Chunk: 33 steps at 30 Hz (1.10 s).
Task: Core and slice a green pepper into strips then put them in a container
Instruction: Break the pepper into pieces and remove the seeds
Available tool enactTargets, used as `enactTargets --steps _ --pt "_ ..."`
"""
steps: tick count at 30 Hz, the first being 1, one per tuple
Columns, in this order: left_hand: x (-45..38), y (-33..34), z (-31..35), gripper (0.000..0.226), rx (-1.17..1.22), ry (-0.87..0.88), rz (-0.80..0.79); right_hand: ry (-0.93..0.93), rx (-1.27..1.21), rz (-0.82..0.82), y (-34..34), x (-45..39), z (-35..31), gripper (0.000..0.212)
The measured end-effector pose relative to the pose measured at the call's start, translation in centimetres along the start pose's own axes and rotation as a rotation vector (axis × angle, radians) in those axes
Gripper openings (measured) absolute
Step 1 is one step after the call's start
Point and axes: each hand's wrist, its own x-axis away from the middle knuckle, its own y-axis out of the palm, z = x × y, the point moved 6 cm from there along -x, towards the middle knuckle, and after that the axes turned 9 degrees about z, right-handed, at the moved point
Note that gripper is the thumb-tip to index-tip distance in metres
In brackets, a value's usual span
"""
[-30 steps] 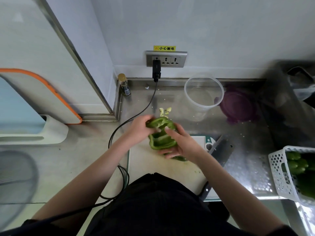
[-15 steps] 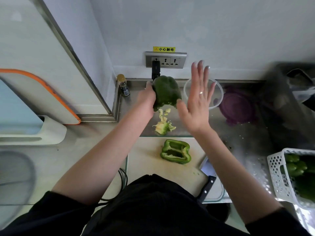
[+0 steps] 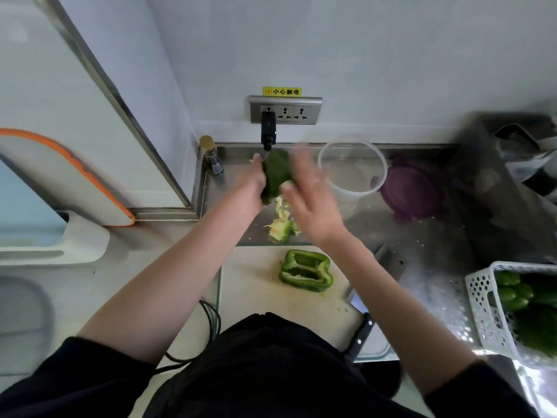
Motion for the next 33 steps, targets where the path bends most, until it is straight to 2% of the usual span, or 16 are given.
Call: enactTargets --steps 1,2,5,7,9,10,11,13,17,19,22,24,27,30,32,33 --pt "0.3 0.2 -0.1 0.051 -0.001 -0.010 -0.011 0.033 -0.029 -0.143 0.9 0.3 0.2 0.069" --pt "0.1 0.2 -0.3 0.049 0.000 -0.016 -0.014 0.070 -0.028 -0.178 1.0 0.4 0.5 0.069" --pt "1.0 0.6 -0.9 0.043 0.061 -0.098 -0.072 0.191 -0.125 0.188 -1.6 -0.7 1.3 0.061" --pt "1.1 1.4 -1.1 0.051 0.045 -0.077 -0.103 0.531 -0.382 0.065 0.3 0.0 2.5 0.059" --pt "1.4 1.9 -0.4 0.057 -0.018 0.014 -0.098 1.026 -0.662 0.023 1.8 1.3 4.5 0.048" --pt "1.5 1.8 -0.1 0.058 -0.033 0.042 -0.091 1.186 -0.782 0.015 1.7 1.6 4.9 0.044" --pt "1.3 1.6 0.1 0.058 -0.048 0.072 -0.089 1.258 -0.875 -0.011 1.3 1.6 4.9 0.042" --pt "0.6 1.1 0.3 0.058 -0.100 0.127 -0.078 1.229 -0.895 -0.034 0.5 1.0 5.3 0.042" --pt "0.3 0.0 0.2 0.048 -0.286 0.270 0.081 1.102 -0.540 -0.042 0.2 0.5 4.8 0.031" --pt "0.1 -0.4 -0.3 0.045 -0.276 0.268 0.146 1.047 -0.419 -0.037 0.1 0.0 4.6 0.032" --pt "0.0 -0.4 -0.7 0.043 -0.186 0.218 0.164 0.945 -0.349 -0.015 0.0 -0.7 4.2 0.033" --pt "0.0 -0.5 -0.5 0.043 -0.227 0.239 0.161 0.917 -0.295 -0.017 -0.1 -0.5 4.4 0.030" --pt "0.1 -0.5 -0.1 0.043 -0.282 0.298 0.164 1.009 -0.278 -0.077 0.7 0.5 5.1 0.032" --pt "0.2 -0.2 -1.1 0.044 -0.267 0.203 0.087 1.076 -0.340 -0.081 1.5 1.6 5.7 0.030" --pt "0.0 -0.1 -1.9 0.048 -0.197 0.125 0.021 0.897 -0.216 -0.069 1.3 1.2 5.4 0.029" --pt "-0.1 -0.3 -2.0 0.047 -0.159 0.124 0.026 0.744 -0.056 -0.029 0.7 0.9 5.0 0.040"
